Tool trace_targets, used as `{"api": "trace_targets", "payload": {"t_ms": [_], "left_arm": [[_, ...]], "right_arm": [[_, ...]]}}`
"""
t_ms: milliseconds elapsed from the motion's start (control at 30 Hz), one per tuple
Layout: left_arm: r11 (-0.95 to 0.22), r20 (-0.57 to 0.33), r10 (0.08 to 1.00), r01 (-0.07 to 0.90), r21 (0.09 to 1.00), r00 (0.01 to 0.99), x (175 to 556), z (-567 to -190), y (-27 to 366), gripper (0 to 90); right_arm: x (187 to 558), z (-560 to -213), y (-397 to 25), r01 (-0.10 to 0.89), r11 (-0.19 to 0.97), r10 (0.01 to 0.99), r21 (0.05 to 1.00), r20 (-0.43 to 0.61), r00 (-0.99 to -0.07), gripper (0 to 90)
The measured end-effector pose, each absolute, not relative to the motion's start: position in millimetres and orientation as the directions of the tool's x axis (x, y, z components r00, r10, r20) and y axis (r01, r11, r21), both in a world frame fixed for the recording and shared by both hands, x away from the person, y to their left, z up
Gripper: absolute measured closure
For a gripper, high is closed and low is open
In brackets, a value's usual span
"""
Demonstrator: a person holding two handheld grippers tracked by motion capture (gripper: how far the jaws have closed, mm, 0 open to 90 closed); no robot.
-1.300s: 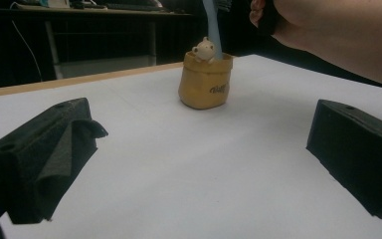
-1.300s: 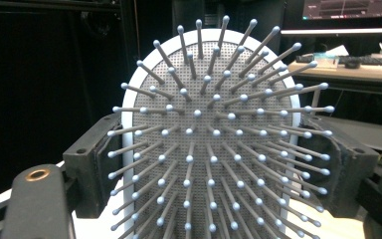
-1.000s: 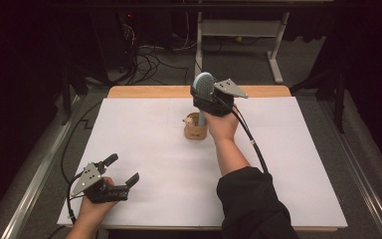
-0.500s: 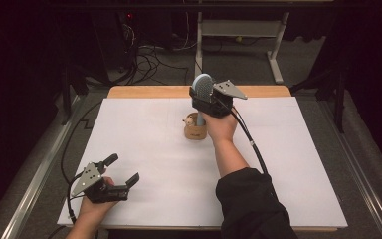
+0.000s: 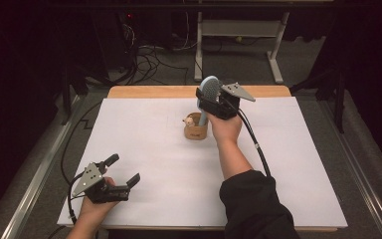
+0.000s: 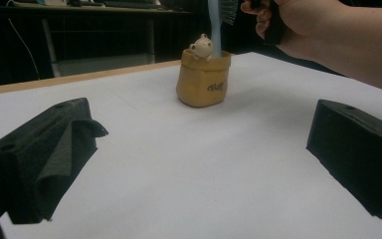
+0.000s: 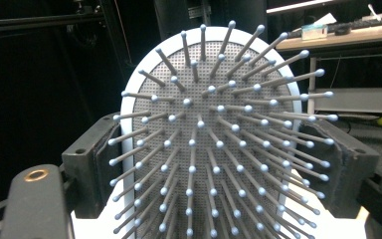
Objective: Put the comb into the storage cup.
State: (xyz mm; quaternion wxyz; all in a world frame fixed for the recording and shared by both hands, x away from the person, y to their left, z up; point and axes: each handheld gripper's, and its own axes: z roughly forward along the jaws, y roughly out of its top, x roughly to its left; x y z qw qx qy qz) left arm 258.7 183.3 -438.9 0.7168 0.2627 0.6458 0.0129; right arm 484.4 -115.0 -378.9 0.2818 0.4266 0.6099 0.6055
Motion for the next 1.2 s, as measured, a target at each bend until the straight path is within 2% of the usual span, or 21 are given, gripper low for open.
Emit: {"api": "trace_targets", "payload": {"t_ms": [500,700,1200], "left_arm": [[0.842,-0.898,0.392,0.314,0.438,0.201,259.5,-441.3,184.1,0.2],[0.861,-0.916,0.363,0.316,0.399,0.170,259.2,-439.5,181.4,0.2],[0.850,-0.905,0.381,0.313,0.424,0.190,259.5,-440.5,182.4,0.3]], "right_arm": [[482.0,-379.0,-122.0,0.192,-0.105,0.857,0.976,0.187,-0.480,19.5],[481.5,-378.6,-124.4,0.193,-0.096,0.851,0.976,0.181,-0.494,19.2],[482.5,-378.3,-124.9,0.193,-0.087,0.851,0.977,0.174,-0.496,18.3]]}}
